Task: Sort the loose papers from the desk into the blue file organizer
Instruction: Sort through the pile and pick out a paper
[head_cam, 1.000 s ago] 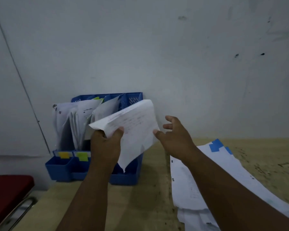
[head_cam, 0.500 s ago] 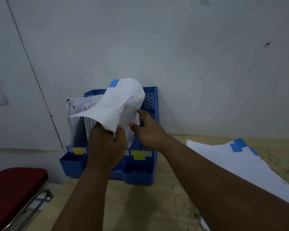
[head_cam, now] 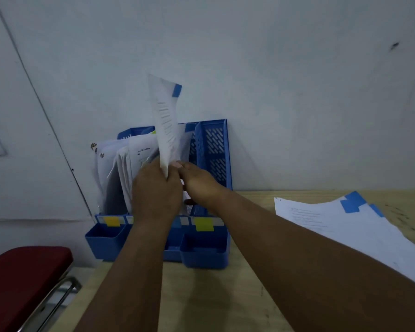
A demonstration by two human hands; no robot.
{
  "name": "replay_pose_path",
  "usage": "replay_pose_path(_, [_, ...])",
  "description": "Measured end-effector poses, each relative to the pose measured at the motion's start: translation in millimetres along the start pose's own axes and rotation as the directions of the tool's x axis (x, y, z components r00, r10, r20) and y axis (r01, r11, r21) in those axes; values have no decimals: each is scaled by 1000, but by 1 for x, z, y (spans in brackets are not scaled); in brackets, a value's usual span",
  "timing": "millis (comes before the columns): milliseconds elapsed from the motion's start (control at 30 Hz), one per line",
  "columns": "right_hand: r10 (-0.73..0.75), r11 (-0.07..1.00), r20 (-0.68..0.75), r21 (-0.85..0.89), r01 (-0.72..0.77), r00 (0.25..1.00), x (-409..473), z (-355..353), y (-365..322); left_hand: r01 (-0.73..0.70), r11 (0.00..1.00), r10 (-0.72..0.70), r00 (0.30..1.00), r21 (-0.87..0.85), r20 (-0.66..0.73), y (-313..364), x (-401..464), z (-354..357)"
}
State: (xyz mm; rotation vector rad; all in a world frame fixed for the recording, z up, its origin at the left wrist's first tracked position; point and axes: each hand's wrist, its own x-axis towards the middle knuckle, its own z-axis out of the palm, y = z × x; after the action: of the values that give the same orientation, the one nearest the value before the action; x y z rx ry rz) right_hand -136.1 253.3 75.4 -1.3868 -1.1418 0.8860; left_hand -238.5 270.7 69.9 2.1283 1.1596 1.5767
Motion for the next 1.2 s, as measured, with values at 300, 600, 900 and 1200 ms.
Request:
replay_pose_path(300, [16,1000,-112,20,-14,994,20,3,6,88,984,-90,996,-158,-9,-2,21,24])
replay_pose_path(600, [-32,999,-174,-5,32,984,26,-7,16,155,924,-98,980,-350,174,-26,16,43])
replay_pose_path(900, [-86,992,-195,-110,65,977,24,-9,20,84,934,-201,928,348,313,-28,26,32])
replay_pose_path(1200, [-80,990,-161,-127,59,984,26,-5,17,36,966,-22,998,256,-60,-23,0,19])
